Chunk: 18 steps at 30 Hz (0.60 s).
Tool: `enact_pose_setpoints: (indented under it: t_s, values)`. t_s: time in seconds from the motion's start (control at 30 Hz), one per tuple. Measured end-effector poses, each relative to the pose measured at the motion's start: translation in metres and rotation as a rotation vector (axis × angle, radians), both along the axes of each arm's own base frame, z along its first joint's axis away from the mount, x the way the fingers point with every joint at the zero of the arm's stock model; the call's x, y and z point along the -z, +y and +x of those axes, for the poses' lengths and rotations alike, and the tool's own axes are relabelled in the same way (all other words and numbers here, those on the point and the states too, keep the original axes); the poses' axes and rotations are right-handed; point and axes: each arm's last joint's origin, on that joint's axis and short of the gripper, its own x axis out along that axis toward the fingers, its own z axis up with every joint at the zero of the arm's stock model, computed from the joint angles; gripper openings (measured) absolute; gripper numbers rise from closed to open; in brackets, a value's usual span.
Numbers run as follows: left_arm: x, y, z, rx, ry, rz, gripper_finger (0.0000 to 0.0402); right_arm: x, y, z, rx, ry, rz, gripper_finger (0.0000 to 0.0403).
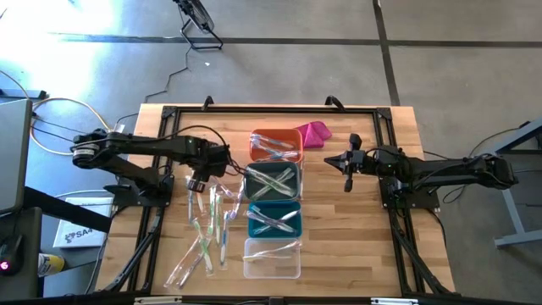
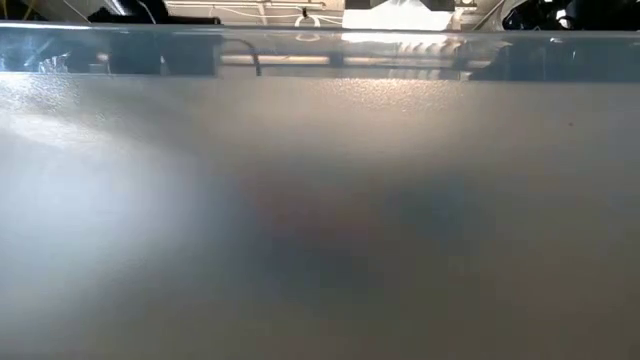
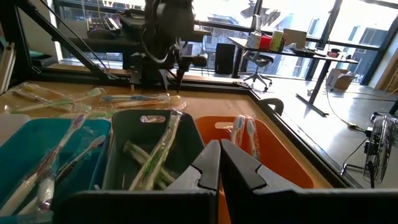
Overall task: Pick & Place Toothbrushes
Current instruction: Put the purple toothbrush into the blue bin
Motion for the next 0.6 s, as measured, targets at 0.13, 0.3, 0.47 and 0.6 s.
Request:
enact_pose_setpoints:
  t_s: [0.13,0.3,0.47,0.6]
  values:
    - [0.02,-0.001,-0.003,0.001,0.037,-0.007,0.014,0.0,0.0,0.0,0.0,0.0,0.0,0.0004]
    - [0.035,-0.002,-0.003,0.004,-0.008,-0.032,0.014,0.0,0.0,0.0,0.0,0.001,0.0,0.0004]
    - [0.039,-0.001,0.0,0.006,-0.058,-0.032,0.014,0.0,0.0,0.0,0.0,0.001,0.0,0.0004]
    - [0.042,-0.001,0.001,0.032,-0.08,-0.024,0.014,0.0,0.0,0.0,0.0,0.001,0.0,0.0004]
